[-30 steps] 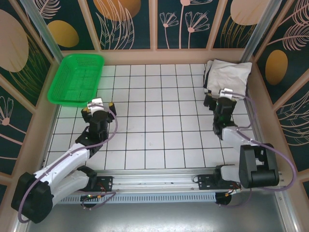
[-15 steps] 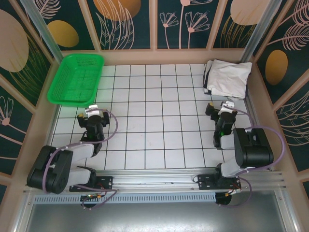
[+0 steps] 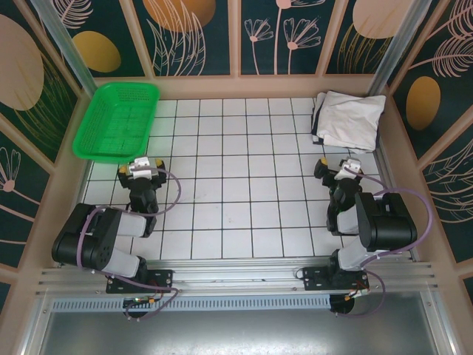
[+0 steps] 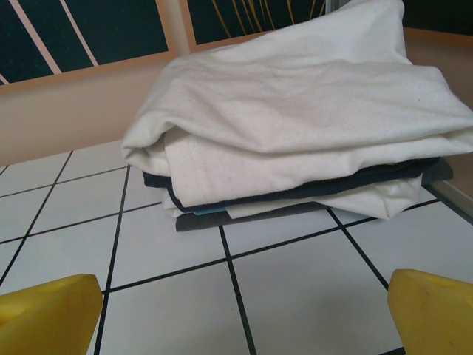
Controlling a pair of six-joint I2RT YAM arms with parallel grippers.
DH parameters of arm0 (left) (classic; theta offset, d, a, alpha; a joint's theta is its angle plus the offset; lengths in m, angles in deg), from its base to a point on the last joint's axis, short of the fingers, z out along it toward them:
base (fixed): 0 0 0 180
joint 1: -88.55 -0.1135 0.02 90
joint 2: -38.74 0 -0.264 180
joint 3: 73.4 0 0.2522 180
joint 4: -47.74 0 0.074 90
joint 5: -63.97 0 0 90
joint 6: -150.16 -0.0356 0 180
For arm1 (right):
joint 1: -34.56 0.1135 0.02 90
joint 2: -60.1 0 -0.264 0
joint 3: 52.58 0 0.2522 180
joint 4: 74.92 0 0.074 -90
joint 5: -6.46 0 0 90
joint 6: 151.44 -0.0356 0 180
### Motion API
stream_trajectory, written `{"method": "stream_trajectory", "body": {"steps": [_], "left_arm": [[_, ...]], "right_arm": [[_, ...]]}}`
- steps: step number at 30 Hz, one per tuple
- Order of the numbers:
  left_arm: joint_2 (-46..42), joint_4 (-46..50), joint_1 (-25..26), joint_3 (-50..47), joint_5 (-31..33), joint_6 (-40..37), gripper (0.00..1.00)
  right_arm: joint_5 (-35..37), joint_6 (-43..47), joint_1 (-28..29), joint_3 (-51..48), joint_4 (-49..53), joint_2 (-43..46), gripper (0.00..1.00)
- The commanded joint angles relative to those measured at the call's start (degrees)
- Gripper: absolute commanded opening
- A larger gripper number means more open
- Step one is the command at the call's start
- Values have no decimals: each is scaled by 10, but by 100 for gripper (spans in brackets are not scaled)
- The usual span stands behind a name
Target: Fold and stack the t-shirts
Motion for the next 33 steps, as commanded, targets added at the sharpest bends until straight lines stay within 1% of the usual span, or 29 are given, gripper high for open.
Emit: {"method": "stream_trajectory", "body": {"steps": [1,10,12,13,14,15,16,17,19,20,30,33], "left_arm": [[-6,-61,-8,-1,-11,0,99],[-5,-11,-31,23,-51,17,99],[-2,-9,-62,22,-99,38,99],[11,-42,-85,8,-142,54,99],[43,-118,-92,-7,-150,57,99],[35,-108,-92,-13,-166,54,99],[17,-57,-92,-1,-180,49,99],[29,-66,-92,6,-191,42,99],[25,-39,-94,14,-198,44,99],[29,-52,-94,12,-195,44,99],[26,-48,-94,12,-195,44,99],[27,-48,-94,12,-195,44,99]], "right_arm": [[16,4,4,8,-17,-5,99],[16,3,4,9,-16,-5,99],[16,3,4,9,-15,-5,99],[17,3,4,9,-16,-5,99],[16,3,4,9,-16,-5,99],[16,3,4,9,-16,-5,99],[16,3,4,9,-16,-5,99],[16,3,4,9,-16,-5,99],[16,3,4,9,-15,-5,99],[16,3,4,9,-16,-5,99],[15,3,4,10,-15,-5,99],[-3,1,-3,9,-14,-5,99]]}}
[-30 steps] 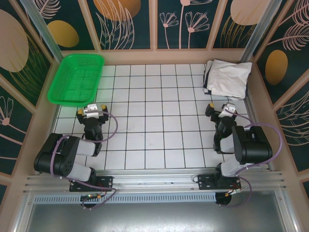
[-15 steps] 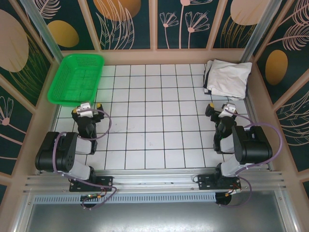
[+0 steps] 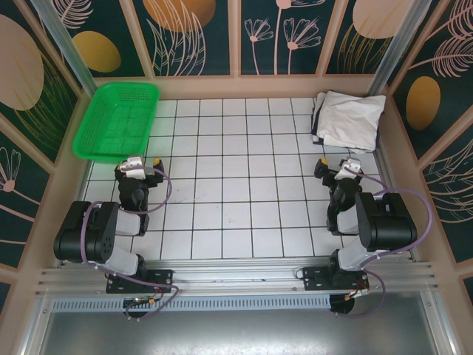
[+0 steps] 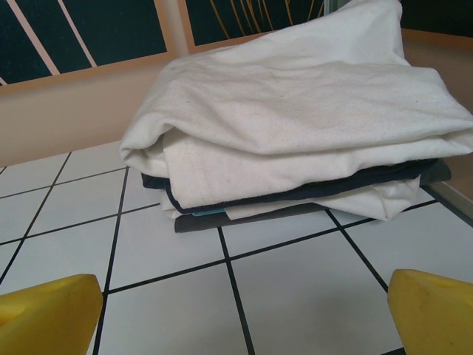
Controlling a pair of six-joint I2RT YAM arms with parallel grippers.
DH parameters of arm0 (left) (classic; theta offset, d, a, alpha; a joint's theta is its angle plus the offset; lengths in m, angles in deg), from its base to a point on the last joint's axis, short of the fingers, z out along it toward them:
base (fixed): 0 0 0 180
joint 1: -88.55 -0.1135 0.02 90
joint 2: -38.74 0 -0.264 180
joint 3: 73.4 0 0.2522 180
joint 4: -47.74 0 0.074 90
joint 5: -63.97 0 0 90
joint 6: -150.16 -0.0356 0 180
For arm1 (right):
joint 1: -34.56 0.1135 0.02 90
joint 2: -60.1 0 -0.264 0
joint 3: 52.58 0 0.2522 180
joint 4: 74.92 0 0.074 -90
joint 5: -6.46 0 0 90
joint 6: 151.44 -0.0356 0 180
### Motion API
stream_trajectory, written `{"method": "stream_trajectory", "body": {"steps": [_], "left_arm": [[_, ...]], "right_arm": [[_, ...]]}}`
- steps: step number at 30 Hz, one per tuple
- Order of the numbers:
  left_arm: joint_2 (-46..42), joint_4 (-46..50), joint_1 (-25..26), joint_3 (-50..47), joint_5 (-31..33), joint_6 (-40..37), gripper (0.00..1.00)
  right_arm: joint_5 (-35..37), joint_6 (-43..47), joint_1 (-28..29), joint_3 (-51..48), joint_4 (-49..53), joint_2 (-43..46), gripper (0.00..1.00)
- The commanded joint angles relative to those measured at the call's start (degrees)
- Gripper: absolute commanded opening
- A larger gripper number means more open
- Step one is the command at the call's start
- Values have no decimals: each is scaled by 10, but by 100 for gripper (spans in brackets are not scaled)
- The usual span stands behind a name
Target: Fold and stack the t-shirts
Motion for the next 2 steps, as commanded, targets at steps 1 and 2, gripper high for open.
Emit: {"method": "stream_trajectory", "body": {"steps": [1,2], "left_arm": [[2,-10,-4,7,-10,9,99],[2,-10,-4,8,-10,9,99]], "right_arm": [[-11,-1,-5,8,-16,-4,99],[-11,0,-5,6,-19,-4,99]]}}
